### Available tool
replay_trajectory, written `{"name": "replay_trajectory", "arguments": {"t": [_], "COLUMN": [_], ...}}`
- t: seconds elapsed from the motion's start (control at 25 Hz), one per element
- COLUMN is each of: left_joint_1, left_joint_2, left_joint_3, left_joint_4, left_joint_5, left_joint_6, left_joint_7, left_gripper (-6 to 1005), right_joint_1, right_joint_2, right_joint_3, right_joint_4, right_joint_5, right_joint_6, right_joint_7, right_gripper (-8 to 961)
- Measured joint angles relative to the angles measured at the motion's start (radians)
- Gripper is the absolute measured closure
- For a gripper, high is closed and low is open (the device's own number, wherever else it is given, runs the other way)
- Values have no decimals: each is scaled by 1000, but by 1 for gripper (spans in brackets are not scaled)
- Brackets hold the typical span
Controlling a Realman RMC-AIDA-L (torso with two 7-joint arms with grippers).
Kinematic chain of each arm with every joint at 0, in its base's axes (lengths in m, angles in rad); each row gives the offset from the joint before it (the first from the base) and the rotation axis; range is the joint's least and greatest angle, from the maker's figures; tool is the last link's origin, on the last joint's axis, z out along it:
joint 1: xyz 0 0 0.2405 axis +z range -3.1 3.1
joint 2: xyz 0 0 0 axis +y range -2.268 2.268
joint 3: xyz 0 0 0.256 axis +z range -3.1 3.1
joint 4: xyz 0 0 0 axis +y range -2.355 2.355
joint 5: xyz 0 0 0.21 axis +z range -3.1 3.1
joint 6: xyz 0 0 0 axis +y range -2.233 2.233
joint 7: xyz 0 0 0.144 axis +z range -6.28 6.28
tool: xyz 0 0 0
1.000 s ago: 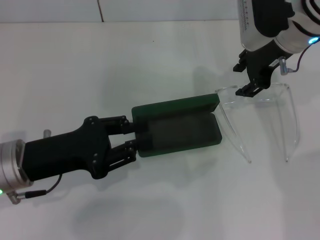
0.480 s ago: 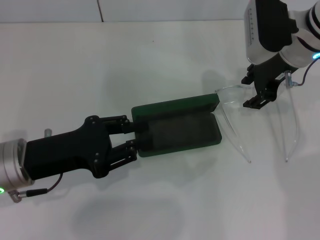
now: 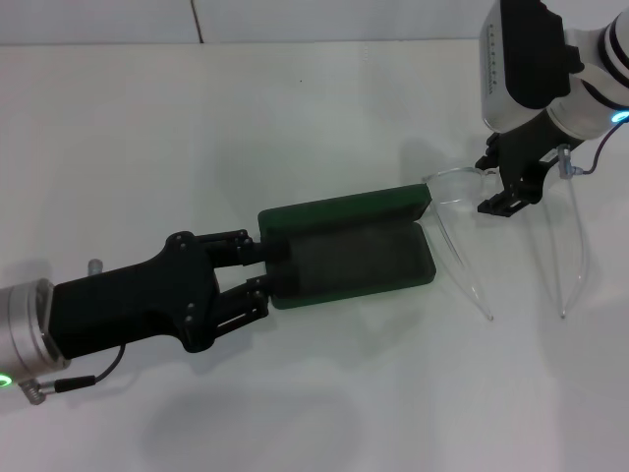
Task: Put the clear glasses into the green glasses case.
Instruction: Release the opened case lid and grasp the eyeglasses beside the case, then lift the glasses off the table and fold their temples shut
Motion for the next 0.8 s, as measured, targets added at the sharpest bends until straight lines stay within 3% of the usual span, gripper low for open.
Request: {"name": "replay_trajectory", "arguments": {"t": [0.16, 0.4, 0.6, 0.8], "left_joint_1": [4, 12, 16, 21], "left_joint_2": [0, 0, 0, 1], "left_joint_3": [0, -1, -3, -43], "left_joint_4": [0, -2, -14, -35], "left_joint_5": [-1, -3, -4, -4], "left_joint_6": [0, 0, 0, 12], "left_joint_7": [0, 1, 1, 1], "left_gripper": [685, 691, 696, 701], "right_joint_1": [0, -2, -8, -23], "right_joint_2": [0, 1, 1, 1], "right_joint_3": [4, -2, -1, 3], "right_joint_4": [1, 1, -8, -50], "right_joint_5": [6, 3, 2, 2], "right_joint_6": [4, -4, -28, -67], "right_joint_7": [10, 23, 37, 50], "right_gripper": [362, 548, 760, 823]}}
